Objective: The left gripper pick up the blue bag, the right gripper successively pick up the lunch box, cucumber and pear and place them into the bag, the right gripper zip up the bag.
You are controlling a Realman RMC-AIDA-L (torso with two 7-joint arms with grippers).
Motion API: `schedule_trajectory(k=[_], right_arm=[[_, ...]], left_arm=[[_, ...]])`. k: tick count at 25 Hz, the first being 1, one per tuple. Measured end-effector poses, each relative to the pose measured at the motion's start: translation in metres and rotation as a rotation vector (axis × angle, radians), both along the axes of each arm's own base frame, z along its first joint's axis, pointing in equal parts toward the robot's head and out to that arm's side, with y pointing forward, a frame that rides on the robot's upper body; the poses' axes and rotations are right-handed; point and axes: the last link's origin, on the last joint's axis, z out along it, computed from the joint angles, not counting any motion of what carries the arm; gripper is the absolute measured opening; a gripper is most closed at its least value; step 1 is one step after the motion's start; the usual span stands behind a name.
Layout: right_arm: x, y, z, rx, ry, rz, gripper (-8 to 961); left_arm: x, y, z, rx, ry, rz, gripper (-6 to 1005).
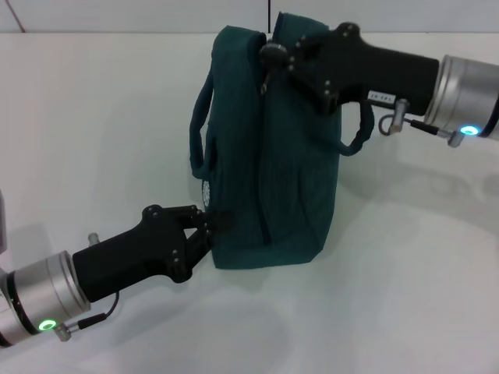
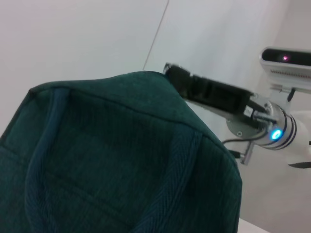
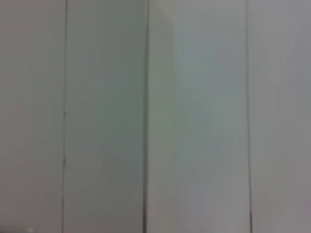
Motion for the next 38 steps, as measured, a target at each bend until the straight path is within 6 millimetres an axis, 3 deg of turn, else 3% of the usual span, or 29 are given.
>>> schedule_trajectory(k=[8, 16, 29, 38], right_arm=[[0.006, -0.002, 0.011, 0.024, 0.086, -0.038, 43], [0.021, 0.001, 0.005, 0.031, 0.043, -0.104, 44], [0.033, -0.045, 0.013, -0.041, 0.095, 0.027, 46], [0.040, -0.042, 0.014, -0.013, 0.080, -0.012, 47]], left_arm=[[0.000, 0.001, 0.000, 0.005, 0.010, -0.008, 59], [0.001, -0.001, 0.002, 0.018, 0.009, -0.034, 68], [-0.022, -0.005, 0.055, 0.157, 0.030, -0.059, 94], [-0.024, 0.000, 0.060, 0.158, 0.054, -0.065, 112]])
